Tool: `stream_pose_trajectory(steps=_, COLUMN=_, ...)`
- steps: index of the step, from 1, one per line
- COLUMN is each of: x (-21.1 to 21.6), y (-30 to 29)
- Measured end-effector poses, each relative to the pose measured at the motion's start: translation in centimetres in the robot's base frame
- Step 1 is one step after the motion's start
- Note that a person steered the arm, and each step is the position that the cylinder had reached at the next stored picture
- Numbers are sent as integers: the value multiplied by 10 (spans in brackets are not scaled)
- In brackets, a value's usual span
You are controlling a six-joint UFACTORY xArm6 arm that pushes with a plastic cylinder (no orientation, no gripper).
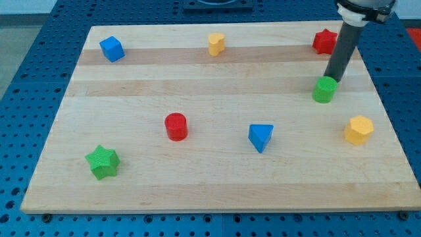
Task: Move the green circle in between the blue cube and green star
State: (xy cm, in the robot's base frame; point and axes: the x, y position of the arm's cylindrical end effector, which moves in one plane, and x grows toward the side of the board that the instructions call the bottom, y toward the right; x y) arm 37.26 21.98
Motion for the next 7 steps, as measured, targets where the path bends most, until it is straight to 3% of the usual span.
stream_pose_trajectory(steps=5, x=-11, y=-16)
stream_pose_trajectory(steps=7, x=-12, y=-119)
